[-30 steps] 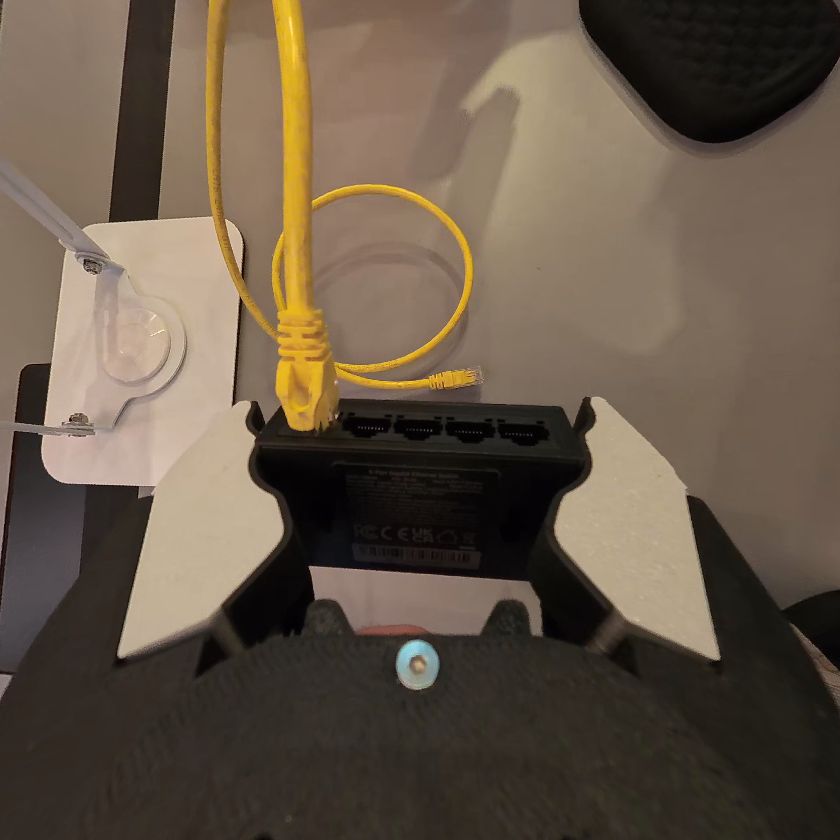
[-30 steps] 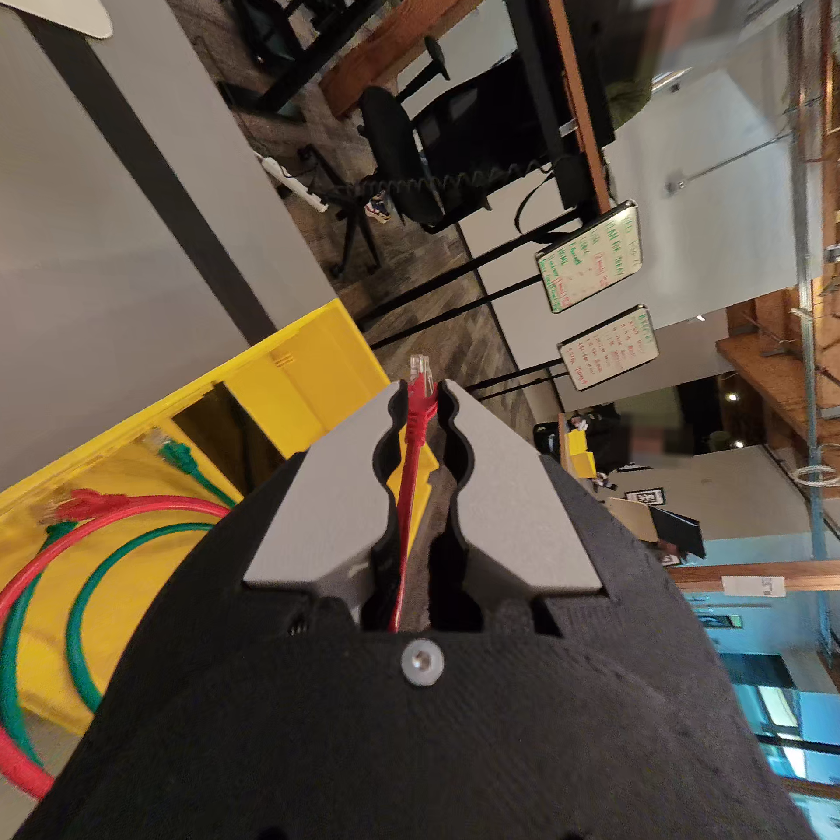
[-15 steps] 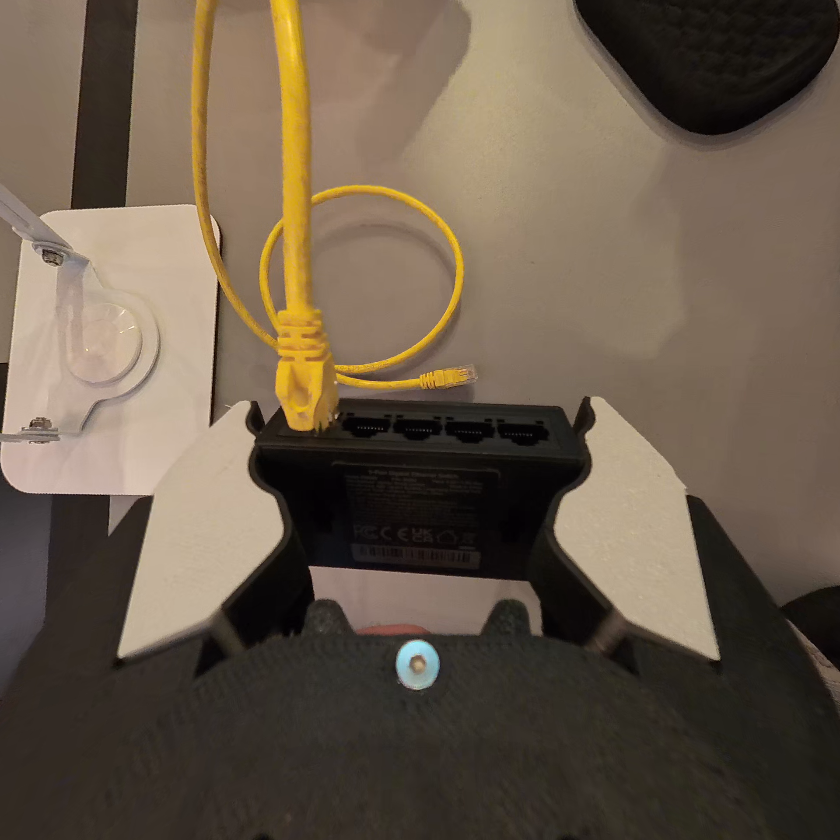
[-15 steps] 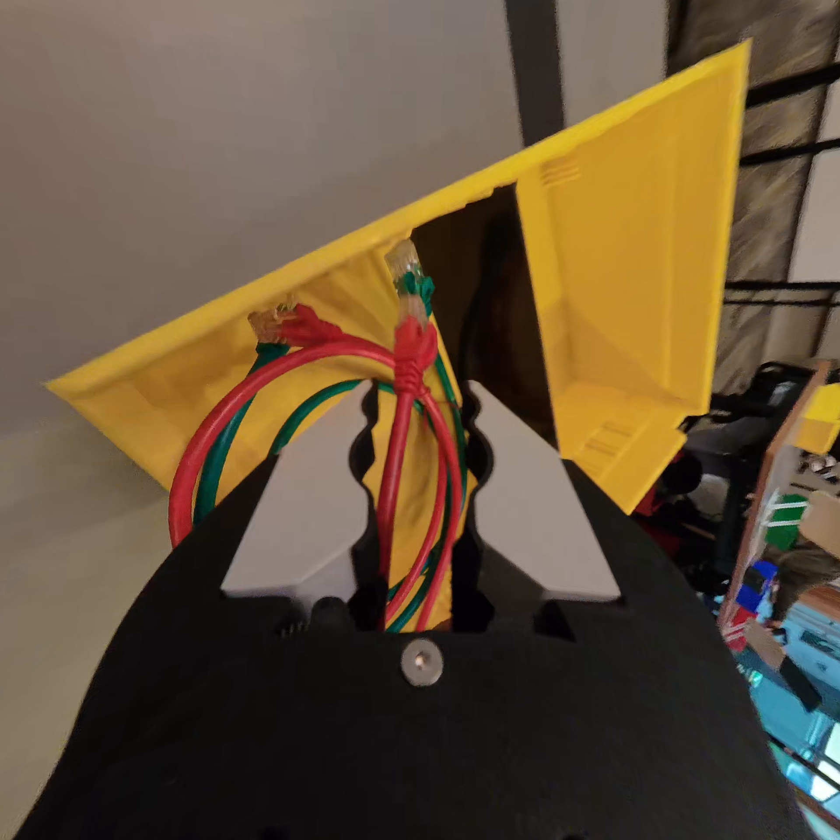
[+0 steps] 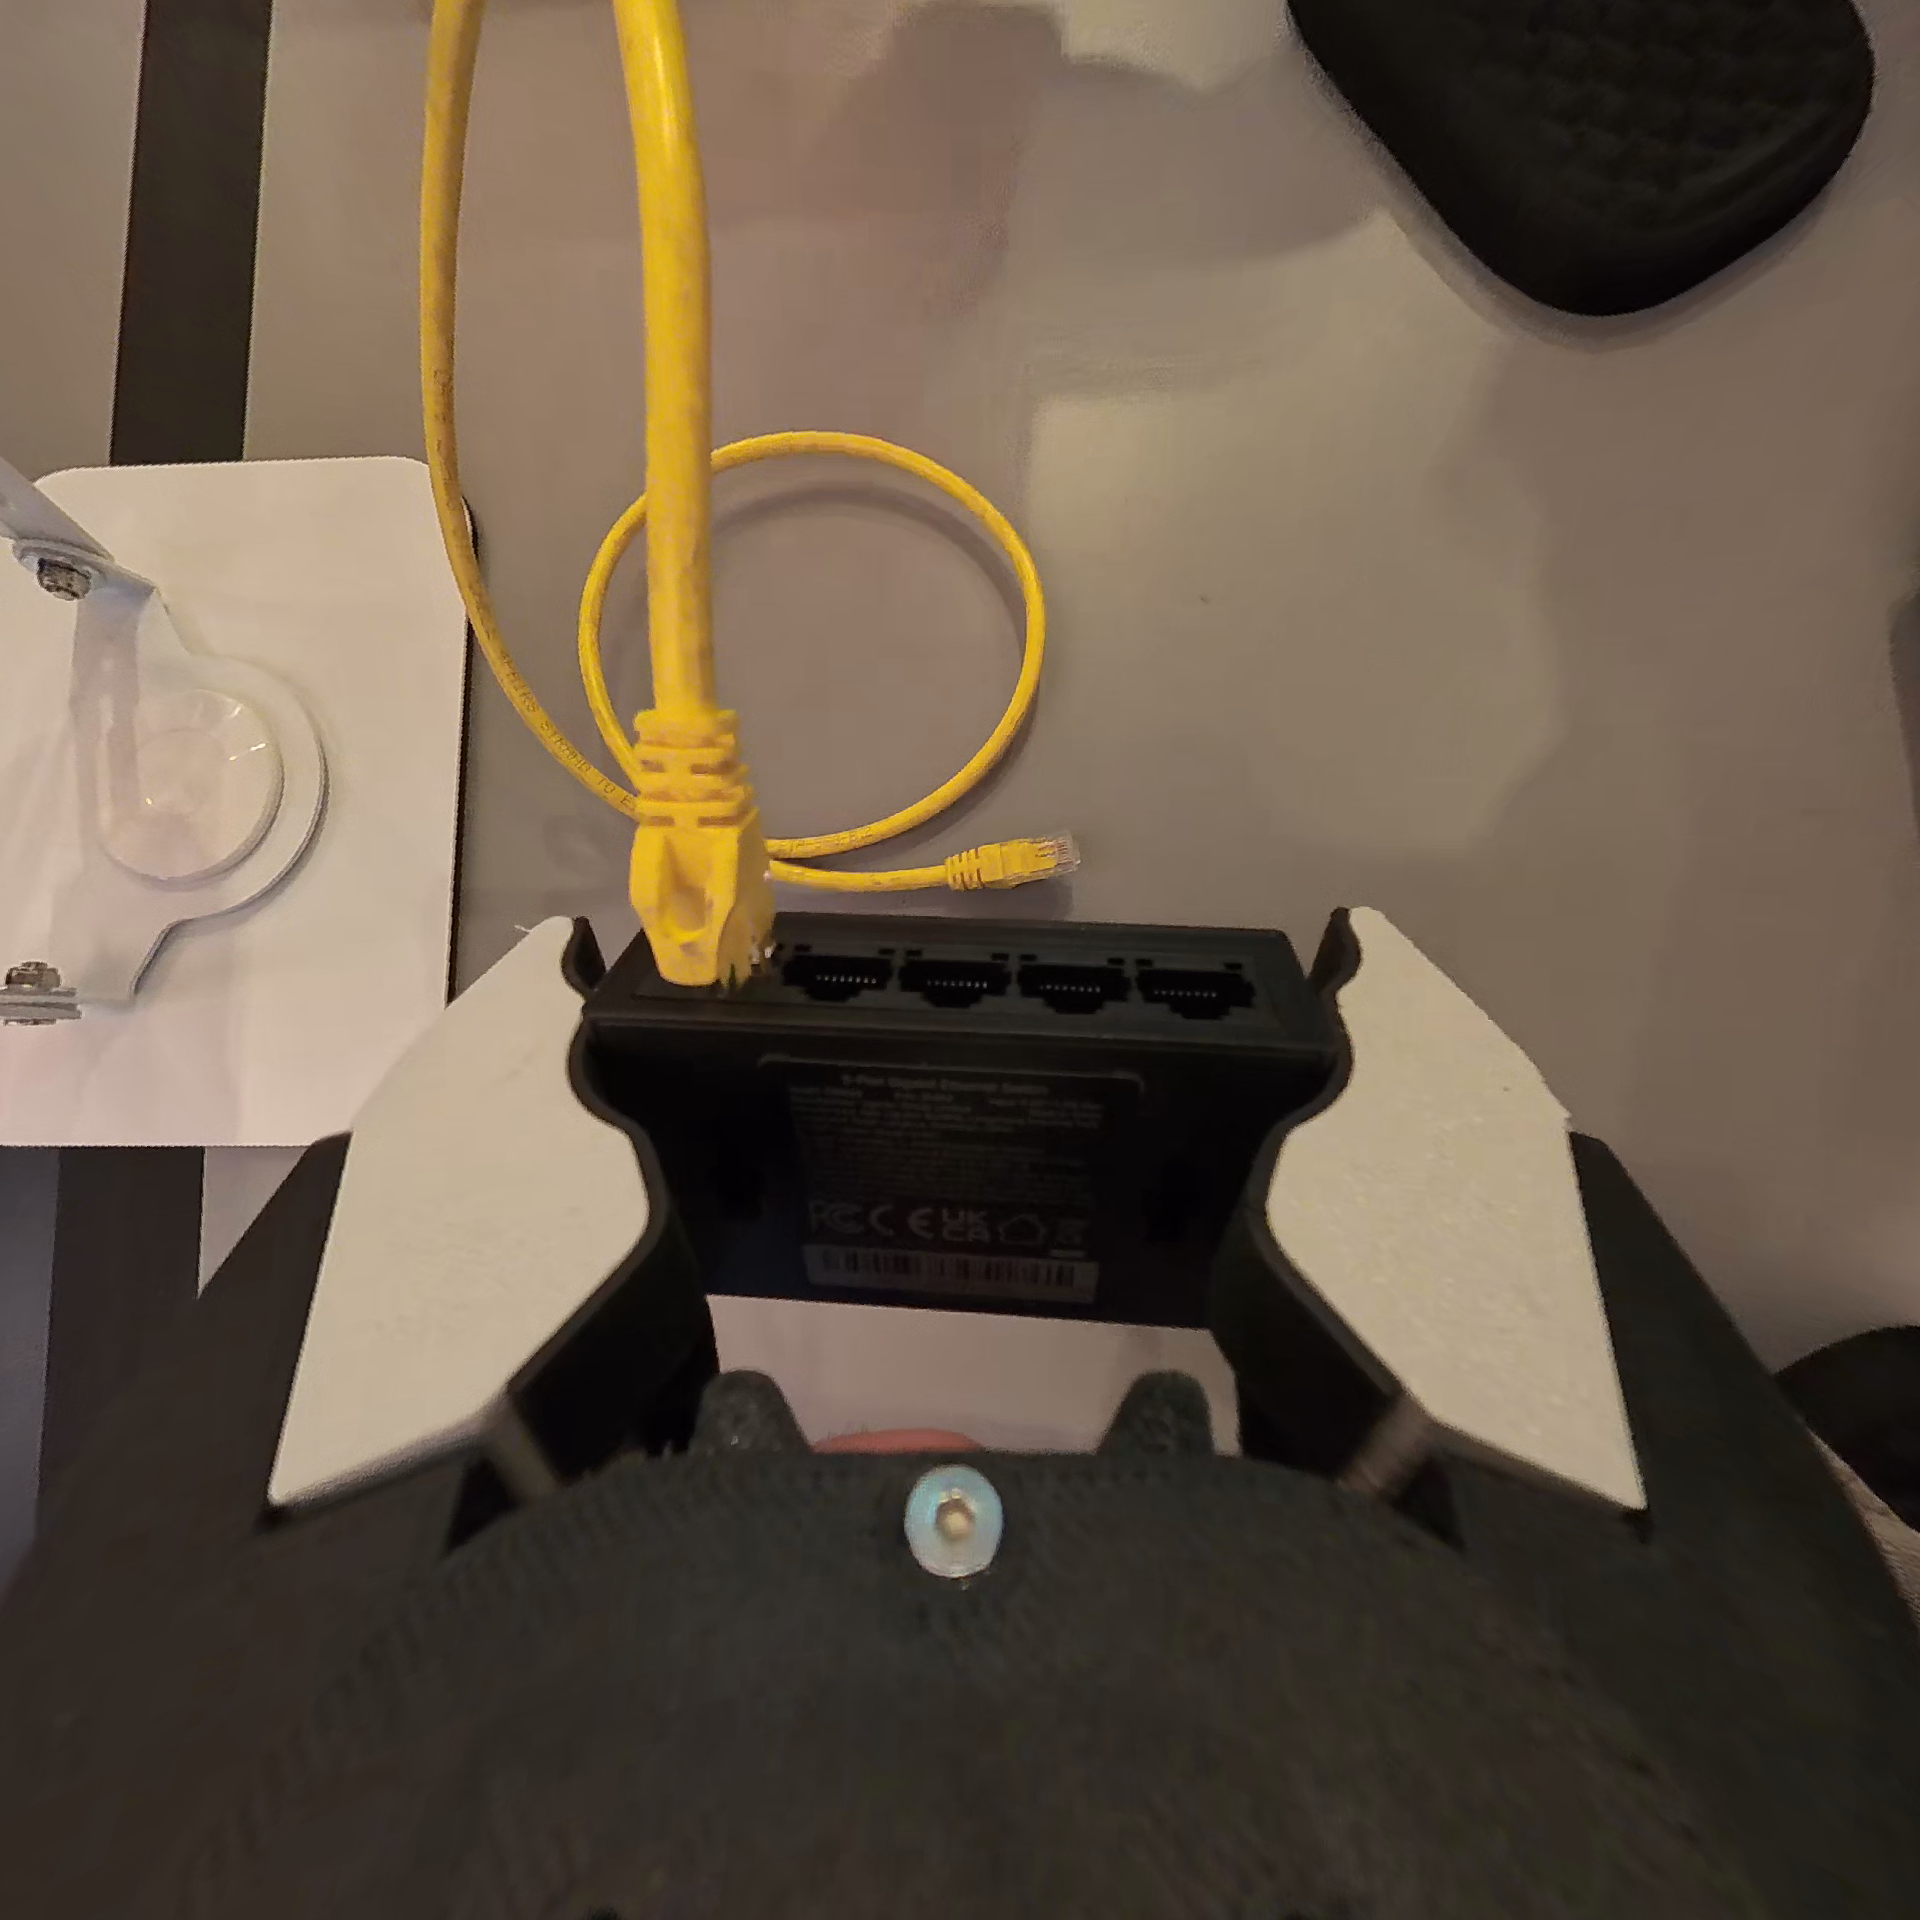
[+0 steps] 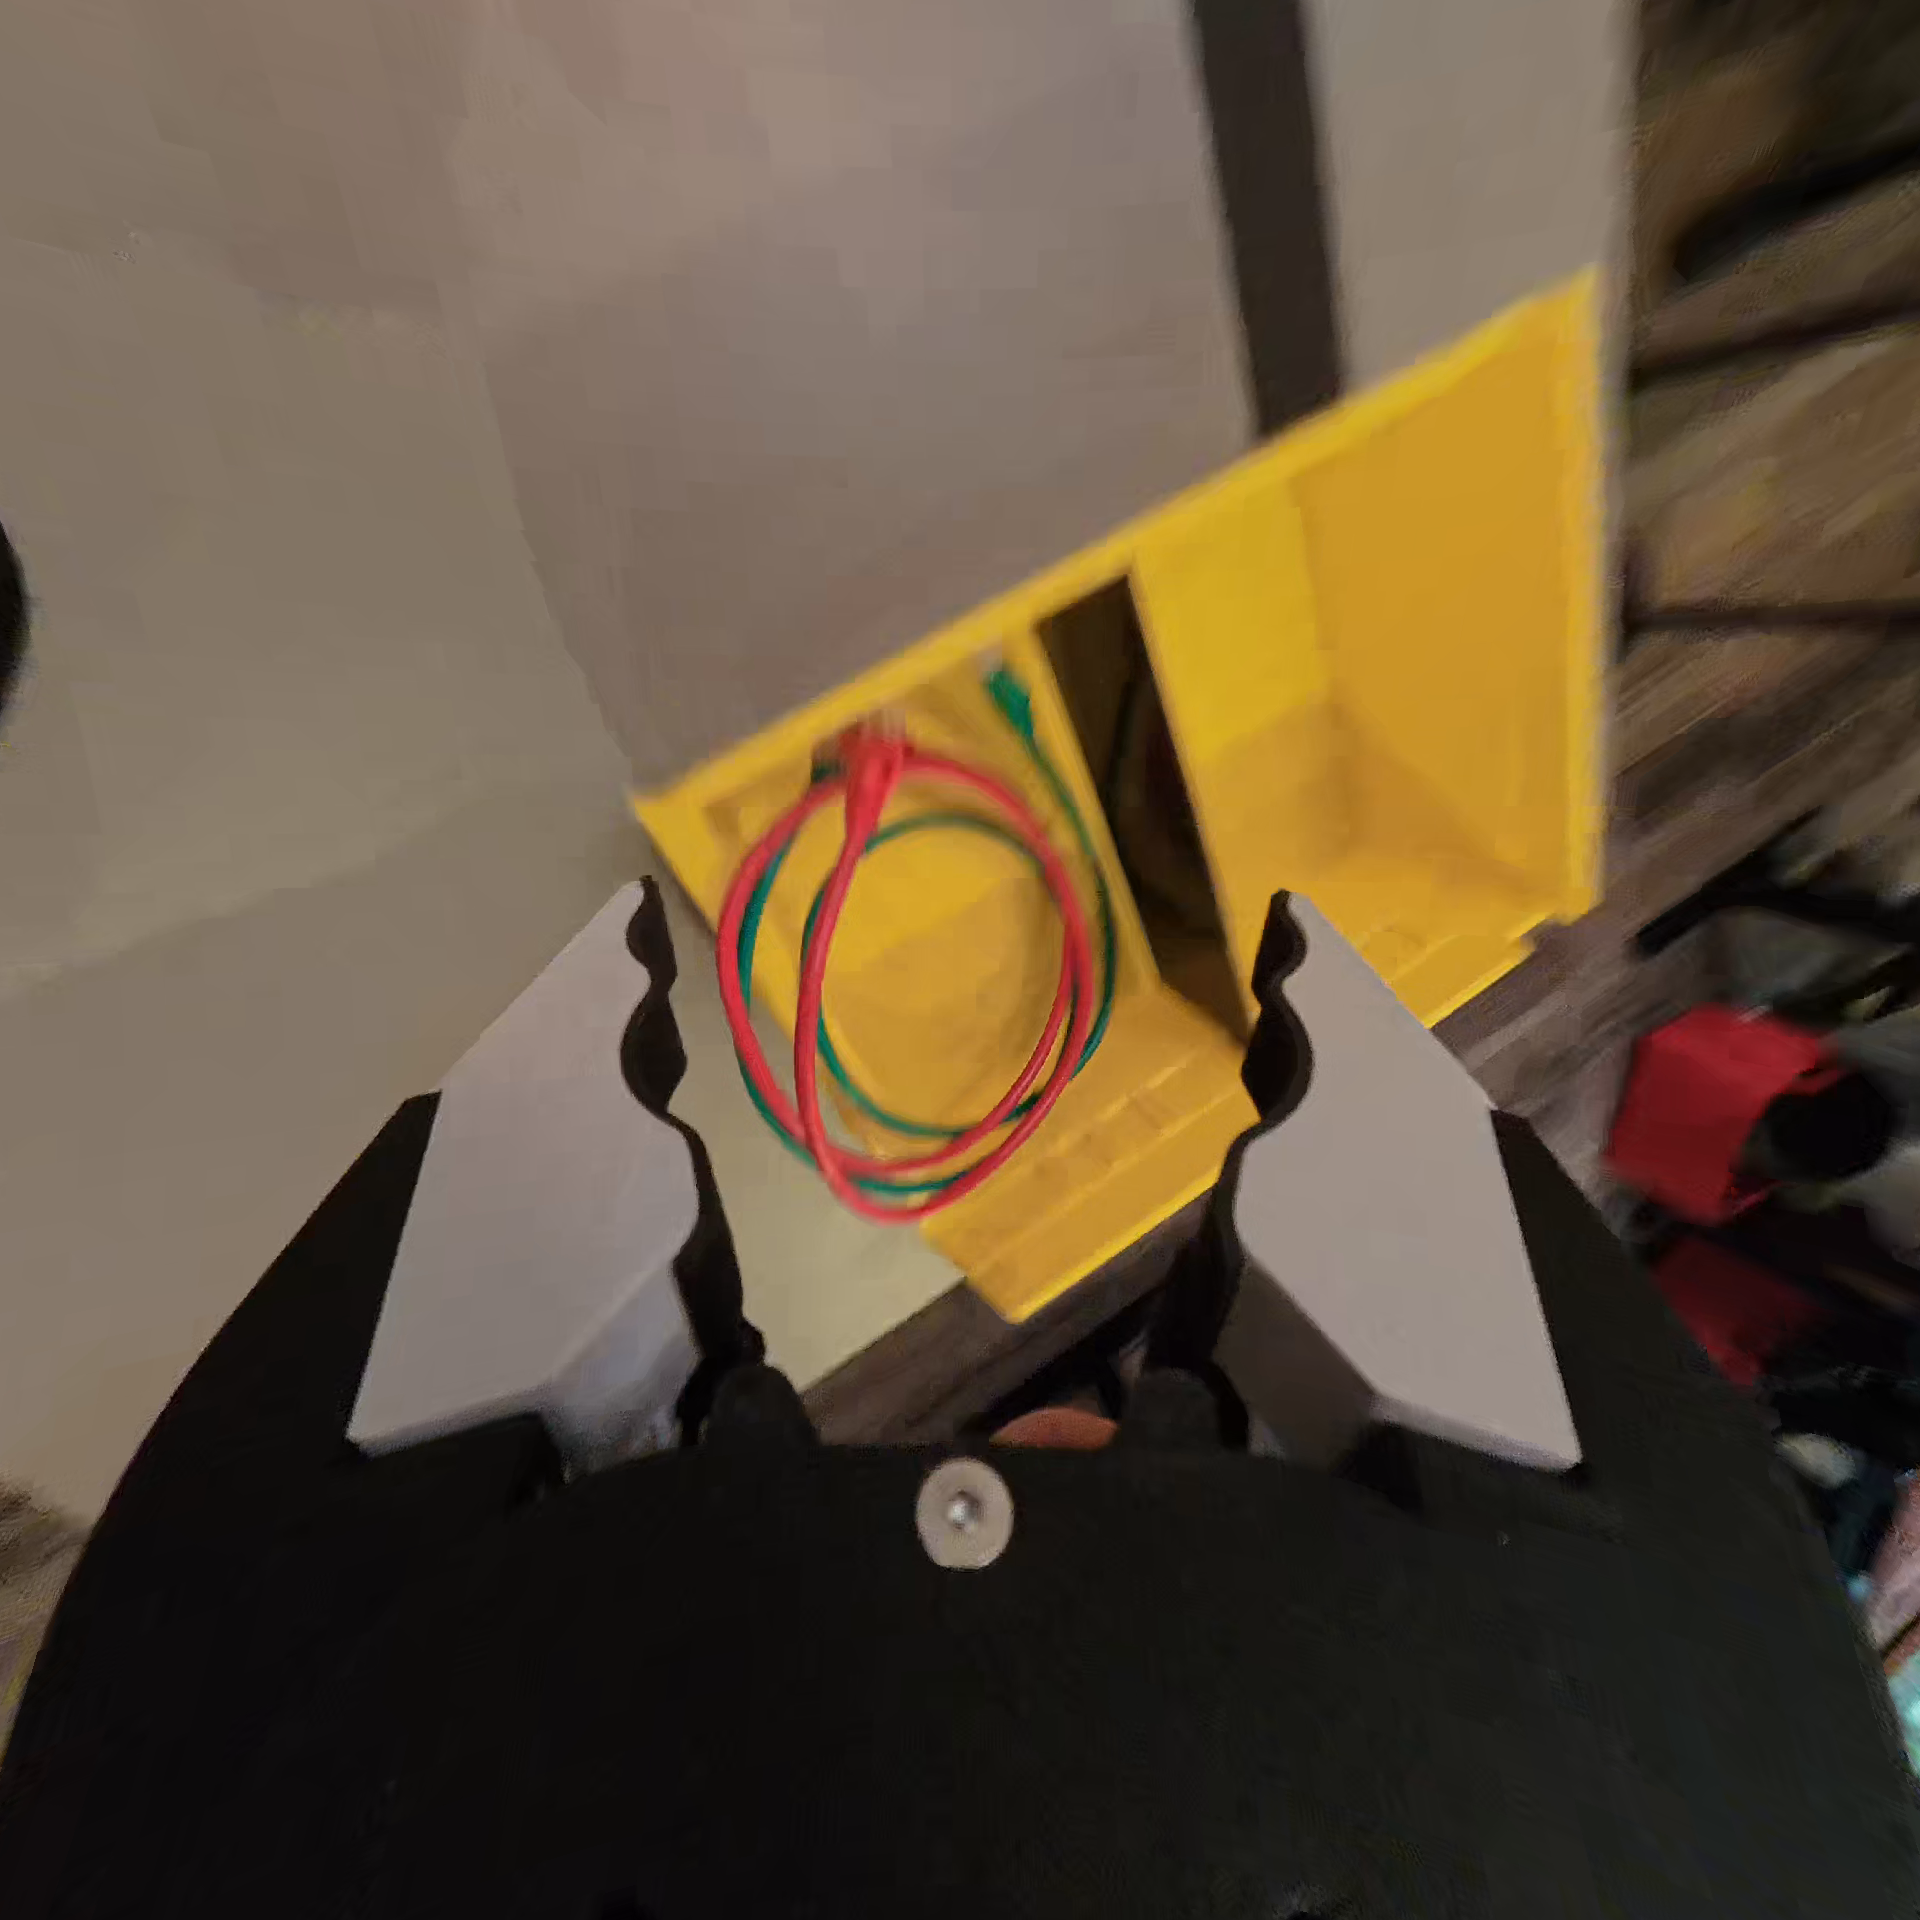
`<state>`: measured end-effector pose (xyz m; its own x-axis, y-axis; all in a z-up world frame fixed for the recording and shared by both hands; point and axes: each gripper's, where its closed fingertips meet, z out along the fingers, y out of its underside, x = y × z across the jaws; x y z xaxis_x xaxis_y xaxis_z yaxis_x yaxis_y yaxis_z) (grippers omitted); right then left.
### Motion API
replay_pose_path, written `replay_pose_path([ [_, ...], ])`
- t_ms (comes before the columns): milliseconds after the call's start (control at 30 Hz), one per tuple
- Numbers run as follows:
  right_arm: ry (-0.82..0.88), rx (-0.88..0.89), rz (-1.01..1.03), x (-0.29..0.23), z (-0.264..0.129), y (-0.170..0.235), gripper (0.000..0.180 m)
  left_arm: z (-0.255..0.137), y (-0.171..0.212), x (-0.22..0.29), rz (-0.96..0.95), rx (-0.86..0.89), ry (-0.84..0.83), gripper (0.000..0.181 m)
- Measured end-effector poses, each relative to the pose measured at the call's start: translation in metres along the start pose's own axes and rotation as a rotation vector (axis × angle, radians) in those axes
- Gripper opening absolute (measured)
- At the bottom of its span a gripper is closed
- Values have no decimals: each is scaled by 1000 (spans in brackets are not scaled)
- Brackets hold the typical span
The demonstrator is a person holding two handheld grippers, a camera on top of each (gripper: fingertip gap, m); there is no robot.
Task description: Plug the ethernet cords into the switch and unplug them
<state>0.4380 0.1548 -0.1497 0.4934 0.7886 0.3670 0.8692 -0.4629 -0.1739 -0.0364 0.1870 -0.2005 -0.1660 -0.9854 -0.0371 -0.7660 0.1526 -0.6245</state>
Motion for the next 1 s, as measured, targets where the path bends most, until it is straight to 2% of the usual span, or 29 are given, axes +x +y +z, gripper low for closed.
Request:
replay_pose_path([
  [100, 143, 234, -158, -17, -41, -92, 90, -3, -6, 3, 5, 41, 22, 125],
  [200, 274, 460, -377, -61, -72, -197, 68, -4, -10, 8, 7, 70, 51, 124],
  [300, 398, 577, -601, -112, -81, -286, 58, -6, -12, 13, 5, 96, 88, 125],
  [333, 424, 612, -680, -131, -80, -312, 62, -6, -14, 15, 5, 111, 105, 124],
  [467, 524, 621, -913, -177, -61, -387, 61, -1, -11, 19, -8, 102, 153, 125],
  [567, 580, 522, -1041, -185, -33, -413, 56, 4, -11, 23, -10, 98, 190, 124],
  [700, 571, 393, -1117, -184, 7, -423, 52, 6, -19, 24, -2, 138, 205, 124],
  [733, 587, 364, -1121, -181, 14, -423, 41, 5, -20, 24, 3, 142, 206, 124],
  [800, 643, 346, -1098, -173, 17, -427, 27, 5, -21, 25, 11, 136, 200, 124],
  [833, 663, 361, -1086, -172, 16, -430, 11, 7, -20, 25, 12, 121, 200, 124],
  [867, 666, 370, -1076, -171, 14, -431, 5, 9, -20, 27, 17, 115, 202, 124],
  [1000, 661, 386, -1034, -169, 14, -428, 4, 8, -23, 26, 2, 133, 209, 124],
])
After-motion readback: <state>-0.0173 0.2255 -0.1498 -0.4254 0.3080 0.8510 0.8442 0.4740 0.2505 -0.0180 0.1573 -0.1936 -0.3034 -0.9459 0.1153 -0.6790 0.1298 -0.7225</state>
